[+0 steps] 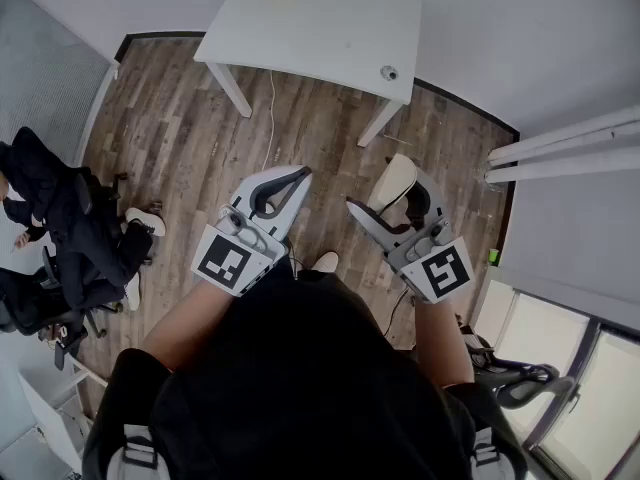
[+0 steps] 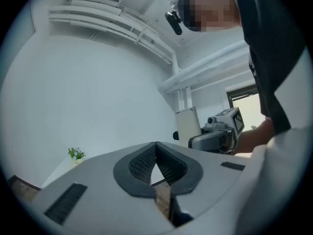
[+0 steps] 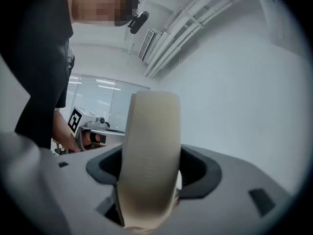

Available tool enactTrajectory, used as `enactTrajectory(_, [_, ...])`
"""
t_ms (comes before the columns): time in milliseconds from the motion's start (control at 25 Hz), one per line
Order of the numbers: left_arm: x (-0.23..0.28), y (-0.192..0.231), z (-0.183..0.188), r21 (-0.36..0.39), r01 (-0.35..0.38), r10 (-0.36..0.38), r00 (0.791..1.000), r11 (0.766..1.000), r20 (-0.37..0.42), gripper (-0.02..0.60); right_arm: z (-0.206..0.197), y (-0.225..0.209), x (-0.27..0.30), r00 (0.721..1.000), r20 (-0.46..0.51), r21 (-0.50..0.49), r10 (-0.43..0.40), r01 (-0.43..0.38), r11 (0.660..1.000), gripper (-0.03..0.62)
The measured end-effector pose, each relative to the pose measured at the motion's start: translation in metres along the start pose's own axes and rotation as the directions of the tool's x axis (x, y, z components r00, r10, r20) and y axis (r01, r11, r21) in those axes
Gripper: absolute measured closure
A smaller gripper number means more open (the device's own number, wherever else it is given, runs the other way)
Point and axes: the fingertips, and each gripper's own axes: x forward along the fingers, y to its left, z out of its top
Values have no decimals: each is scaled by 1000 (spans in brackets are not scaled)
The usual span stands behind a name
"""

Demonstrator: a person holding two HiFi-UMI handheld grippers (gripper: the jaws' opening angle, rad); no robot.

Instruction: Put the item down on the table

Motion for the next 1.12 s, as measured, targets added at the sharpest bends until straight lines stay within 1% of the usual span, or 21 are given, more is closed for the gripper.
enactTrajectory(80, [-10, 3, 2, 9, -2, 2, 1000, 1000, 8, 588, 5, 11, 2, 1000, 9, -1, -1, 1, 1000, 270])
enactTrajectory(200, [-21, 12, 5, 13, -6, 6, 1000, 1000, 11, 588, 6, 22, 10, 1000, -15, -2, -2, 2, 1000, 270])
enactTrajectory(440, [-29, 41, 4, 8, -5, 5, 1000, 1000, 25, 588, 8, 26, 38, 999, -35, 23, 0, 1, 1000, 270])
enactTrajectory(640, [-32, 62, 1, 7, 10, -10, 1000, 1000, 19, 588, 12, 28, 61, 998, -59, -19, -17, 16, 1000, 270])
enactTrajectory(960, [-39, 114, 1, -7, 12, -12, 999, 1000, 31, 588, 14, 24, 109, 996, -61, -35, -60, 58, 998, 270])
enactTrajectory(1120, [-39, 140, 3, -9, 26, -26, 999, 1000, 38, 588, 13, 16, 131, 993, -50, -6, -104, 104, 995, 270])
